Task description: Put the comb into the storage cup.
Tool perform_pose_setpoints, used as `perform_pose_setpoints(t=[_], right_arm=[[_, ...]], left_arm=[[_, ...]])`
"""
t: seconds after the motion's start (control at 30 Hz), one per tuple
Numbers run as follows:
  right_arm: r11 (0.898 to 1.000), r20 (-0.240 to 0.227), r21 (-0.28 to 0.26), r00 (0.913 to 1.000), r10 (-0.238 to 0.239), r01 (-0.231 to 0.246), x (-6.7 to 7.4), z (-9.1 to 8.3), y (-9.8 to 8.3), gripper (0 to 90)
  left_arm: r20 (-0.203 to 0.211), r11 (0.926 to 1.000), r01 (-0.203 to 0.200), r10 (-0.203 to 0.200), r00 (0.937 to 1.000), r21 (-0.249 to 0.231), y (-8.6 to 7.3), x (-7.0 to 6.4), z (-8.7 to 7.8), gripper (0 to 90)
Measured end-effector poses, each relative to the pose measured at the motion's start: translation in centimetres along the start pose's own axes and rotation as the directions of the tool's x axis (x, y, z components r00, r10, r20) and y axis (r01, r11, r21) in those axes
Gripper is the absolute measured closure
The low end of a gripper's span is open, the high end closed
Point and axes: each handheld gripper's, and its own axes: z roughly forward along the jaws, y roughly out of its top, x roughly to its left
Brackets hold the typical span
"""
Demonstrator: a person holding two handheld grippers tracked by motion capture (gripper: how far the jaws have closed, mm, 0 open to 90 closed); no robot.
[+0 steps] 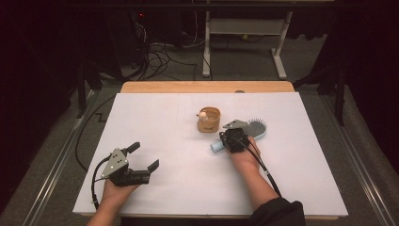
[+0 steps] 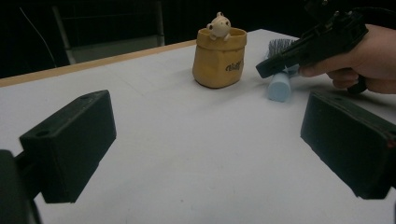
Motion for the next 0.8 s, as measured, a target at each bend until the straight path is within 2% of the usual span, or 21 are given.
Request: perform_pose_setpoints(t=[0.1,0.37,0.67,0.8], right_arm=[[1.000,-0.011,0.016,0.9999,0.009,-0.009,-0.11,-0.17,0.08,90.0],[0.999,-0.035,0.049,0.9994,0.000,0.002,-0.31,-0.67,0.21,90.0],[0.998,-0.030,0.062,0.9994,-0.018,0.020,-0.04,-0.54,0.26,90.0],[0.996,-0.028,0.074,0.9988,-0.041,0.042,0.06,-0.80,0.26,90.0]], left_arm=[[0.007,1.0000,-0.002,0.002,1.0000,0.001,0.00,-0.01,0.01,4.7],[0.013,1.0000,0.002,-0.002,0.9999,0.000,0.00,-0.13,0.03,4.8],[0.024,1.0000,0.002,-0.002,0.9997,-0.001,-0.01,-0.12,0.06,5.4],[0.030,1.0000,-0.004,0.004,0.9995,-0.003,0.00,-0.23,0.07,5.6]])
